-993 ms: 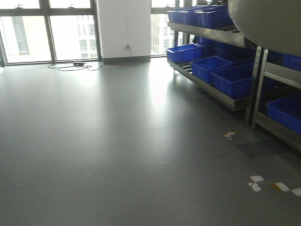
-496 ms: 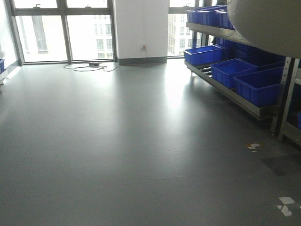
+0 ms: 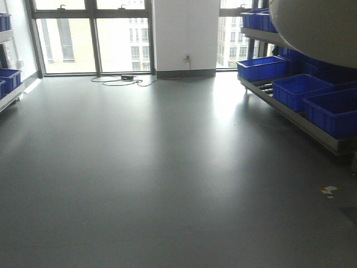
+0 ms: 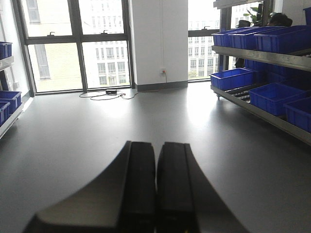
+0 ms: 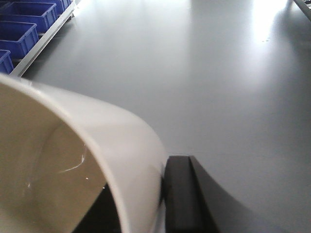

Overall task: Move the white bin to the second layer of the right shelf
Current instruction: 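Keep driving toward the window wall with the bin in the right gripper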

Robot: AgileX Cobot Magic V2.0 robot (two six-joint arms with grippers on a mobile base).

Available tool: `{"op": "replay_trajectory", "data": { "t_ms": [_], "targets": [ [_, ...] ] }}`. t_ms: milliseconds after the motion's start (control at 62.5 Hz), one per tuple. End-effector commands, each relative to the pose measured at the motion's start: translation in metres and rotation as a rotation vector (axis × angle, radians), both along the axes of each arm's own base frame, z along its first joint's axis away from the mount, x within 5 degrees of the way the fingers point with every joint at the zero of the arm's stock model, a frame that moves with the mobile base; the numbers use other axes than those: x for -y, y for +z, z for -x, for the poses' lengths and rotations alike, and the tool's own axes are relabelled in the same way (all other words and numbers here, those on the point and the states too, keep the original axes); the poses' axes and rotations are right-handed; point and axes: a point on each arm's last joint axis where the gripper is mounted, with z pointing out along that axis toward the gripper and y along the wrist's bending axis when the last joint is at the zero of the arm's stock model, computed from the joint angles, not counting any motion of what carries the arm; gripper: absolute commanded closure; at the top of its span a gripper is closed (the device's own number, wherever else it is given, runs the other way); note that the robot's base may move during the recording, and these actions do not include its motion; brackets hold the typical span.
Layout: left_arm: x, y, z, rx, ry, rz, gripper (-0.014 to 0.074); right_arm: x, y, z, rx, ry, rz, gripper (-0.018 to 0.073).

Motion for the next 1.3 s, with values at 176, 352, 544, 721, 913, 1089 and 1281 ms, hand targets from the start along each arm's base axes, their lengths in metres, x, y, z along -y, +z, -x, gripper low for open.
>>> {"op": "replay_trajectory", "data": {
  "t_ms": [176,352,544,721,913,1089,1281],
  "targets": [
    [-0.0004,-0.0027,0.0003,0.064,0.002,0.023,0.0512,0.0013,0.0195,-0.0018,0.130,-0.016,-0.036,0.0503],
    [-0.0004,-0.0027,0.0003,0.064,0.002,0.023,0.0512,0.0013,0.0195,-0.0018,0.130,-0.016,-0.036,0.0503],
    [-0.0004,-0.0027,0.0003,0.064,0.002,0.023,0.0512,0.0013,0.0195,-0.0018,0.130,-0.016,-0.036,0.0503],
    [-0.0004,-0.0027,0.0003,0.064,0.002,0.023,0.0512,0.0013,0.0195,-0.0018,0.130,-0.016,-0.036,0.0503],
    [-0.0004,-0.0027,0.0003,0.064,0.002,0.023,0.0512,0.0013,0.0195,-0.0018,0.130,-0.016,-0.036,0.0503],
    [-0.0004,-0.0027,0.0003,0.064,0.002,0.023,0.0512,0.0013,0.0195,-0.0018,0.130,-0.016,-0.036,0.0503],
    [-0.0004,-0.0027,0.0003,0.064,0.002,0.023,0.0512,0.0013,0.0195,-0.0018,0.130,-0.016,-0.036,0.0503]
  ]
}}
